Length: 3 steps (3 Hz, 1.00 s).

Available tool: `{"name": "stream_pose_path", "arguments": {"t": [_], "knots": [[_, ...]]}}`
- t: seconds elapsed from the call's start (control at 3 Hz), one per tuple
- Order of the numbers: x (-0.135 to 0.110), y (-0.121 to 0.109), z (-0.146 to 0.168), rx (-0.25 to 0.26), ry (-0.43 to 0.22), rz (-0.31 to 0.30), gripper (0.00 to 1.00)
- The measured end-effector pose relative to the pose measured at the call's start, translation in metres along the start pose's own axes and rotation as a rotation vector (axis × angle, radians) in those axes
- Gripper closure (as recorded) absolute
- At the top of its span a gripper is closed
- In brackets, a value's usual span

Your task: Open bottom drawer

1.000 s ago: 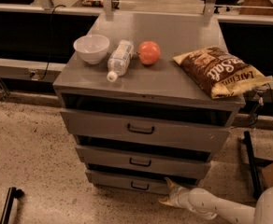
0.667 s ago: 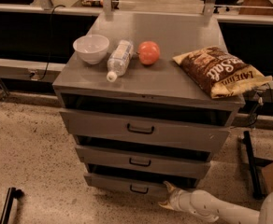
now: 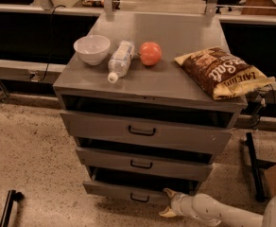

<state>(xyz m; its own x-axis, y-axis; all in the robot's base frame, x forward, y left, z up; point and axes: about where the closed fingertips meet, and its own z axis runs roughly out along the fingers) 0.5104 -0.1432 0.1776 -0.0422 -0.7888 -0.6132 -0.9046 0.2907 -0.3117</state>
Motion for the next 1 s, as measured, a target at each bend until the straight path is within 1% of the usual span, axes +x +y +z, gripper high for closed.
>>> {"name": "stream_pose_path", "arguments": {"t": [0.33,0.67,1.0], "knots": [[-0.0010,0.0012,0.0012,-0.002,-0.002,0.000,0.02],[-0.0014,0.0016,0.0016,-0.003,-0.002,0.000,0.00],[-0.0039,0.0014,0.0039,-0.016,0.003,-0.011,0.00]]}}
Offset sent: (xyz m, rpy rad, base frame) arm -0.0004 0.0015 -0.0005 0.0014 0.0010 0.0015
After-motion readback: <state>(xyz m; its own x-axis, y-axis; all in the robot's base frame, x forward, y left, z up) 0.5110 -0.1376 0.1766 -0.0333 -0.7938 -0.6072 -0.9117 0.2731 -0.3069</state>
